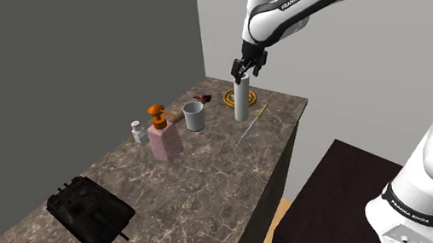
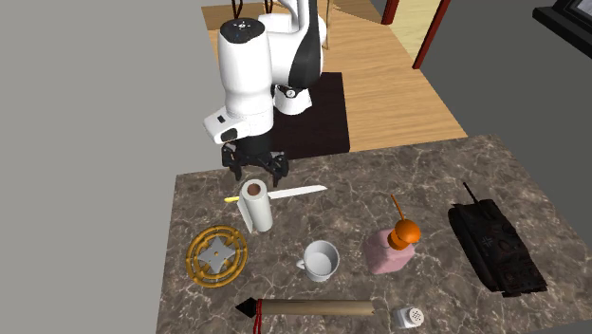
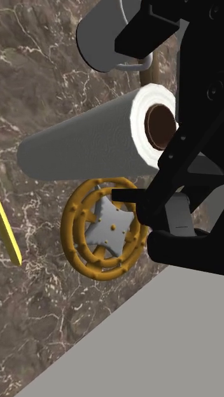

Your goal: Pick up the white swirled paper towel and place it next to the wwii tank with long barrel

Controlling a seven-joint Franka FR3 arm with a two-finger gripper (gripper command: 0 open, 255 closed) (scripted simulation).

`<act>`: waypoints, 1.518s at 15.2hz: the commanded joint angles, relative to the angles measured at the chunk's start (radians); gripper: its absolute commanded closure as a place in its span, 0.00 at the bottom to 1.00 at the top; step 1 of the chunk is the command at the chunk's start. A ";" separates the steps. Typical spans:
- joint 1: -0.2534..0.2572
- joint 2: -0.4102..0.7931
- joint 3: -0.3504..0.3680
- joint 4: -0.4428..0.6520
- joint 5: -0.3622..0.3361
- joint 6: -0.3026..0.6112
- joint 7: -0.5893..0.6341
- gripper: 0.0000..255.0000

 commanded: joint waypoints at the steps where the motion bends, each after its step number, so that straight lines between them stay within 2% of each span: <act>1: 0.000 0.022 0.000 -0.004 -0.001 0.026 0.001 0.00; 3: 0.000 0.047 0.000 -0.009 -0.001 0.057 0.001 0.00; 11: 0.000 0.047 0.000 -0.010 -0.001 0.057 0.001 0.00; 12: 0.000 0.047 0.000 -0.010 -0.001 0.057 0.001 1.00; 21: 0.000 0.047 0.000 -0.009 -0.001 0.057 0.001 1.00; 23: 0.000 0.034 0.000 0.003 0.000 0.031 0.001 1.00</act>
